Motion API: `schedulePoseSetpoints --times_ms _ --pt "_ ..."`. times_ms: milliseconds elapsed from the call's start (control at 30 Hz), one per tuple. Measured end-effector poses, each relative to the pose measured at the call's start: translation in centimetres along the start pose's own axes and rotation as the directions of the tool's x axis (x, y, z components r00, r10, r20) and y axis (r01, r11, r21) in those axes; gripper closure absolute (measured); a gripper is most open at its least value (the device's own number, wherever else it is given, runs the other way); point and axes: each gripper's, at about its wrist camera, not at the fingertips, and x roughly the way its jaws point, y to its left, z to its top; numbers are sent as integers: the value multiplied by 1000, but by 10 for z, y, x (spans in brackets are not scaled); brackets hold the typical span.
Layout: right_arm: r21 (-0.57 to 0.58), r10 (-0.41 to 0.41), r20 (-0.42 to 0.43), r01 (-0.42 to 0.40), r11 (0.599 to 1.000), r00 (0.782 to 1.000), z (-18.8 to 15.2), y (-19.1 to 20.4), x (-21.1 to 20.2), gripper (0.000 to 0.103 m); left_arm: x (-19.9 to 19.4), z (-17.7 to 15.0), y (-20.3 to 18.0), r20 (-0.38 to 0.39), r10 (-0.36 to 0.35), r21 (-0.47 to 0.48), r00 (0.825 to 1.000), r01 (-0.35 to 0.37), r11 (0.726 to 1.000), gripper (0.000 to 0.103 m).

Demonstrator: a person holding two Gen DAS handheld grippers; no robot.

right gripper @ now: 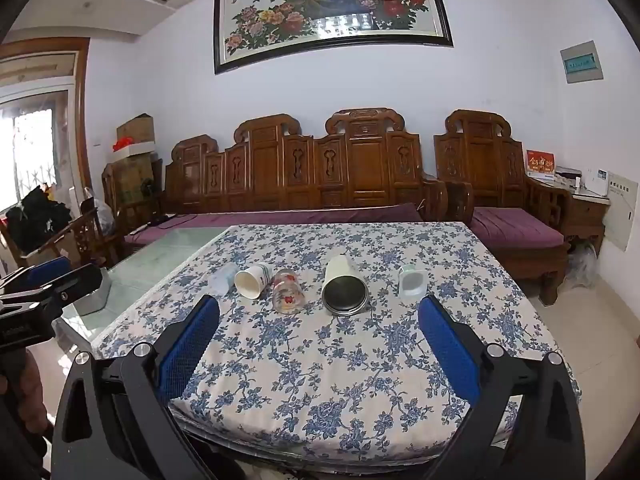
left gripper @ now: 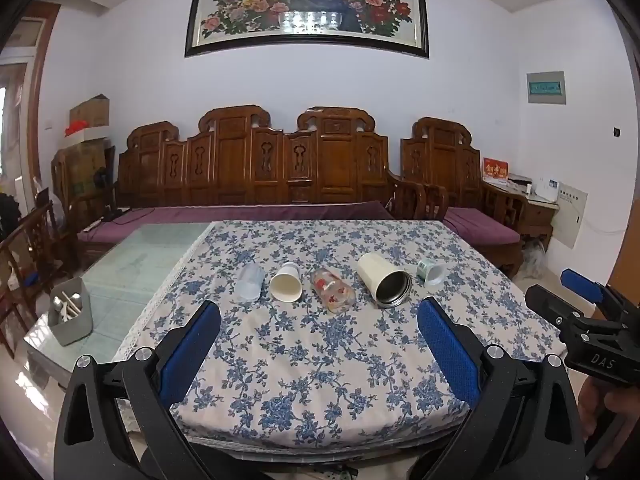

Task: Flip cup upside down

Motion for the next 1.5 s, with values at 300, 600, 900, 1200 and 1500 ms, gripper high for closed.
schedulePoseSetpoints --times_ms 300,600,900,1200,1500 --pt "-2 1 1 -1 1000 1000 0 1 -1 3 -21 0 8 35 8 -4 999 -8 1000 8" --pt "-3 1 2 -1 1000 1000 1 2 -1 3 -24 3 9 39 4 -2 999 -4 1000 8" --pt "-4 1 3 -1 1000 1000 0 1 0 3 -24 4 9 42 6 1 999 -6 1000 8" --pt "-4 -1 3 1 1000 1000 0 1 0 3 -27 5 10 46 5 1 999 -5 1000 8" --pt "-6 0 4 0 1000 1000 0 0 0 3 -29 6 10 50 6 3 999 -6 1000 8"
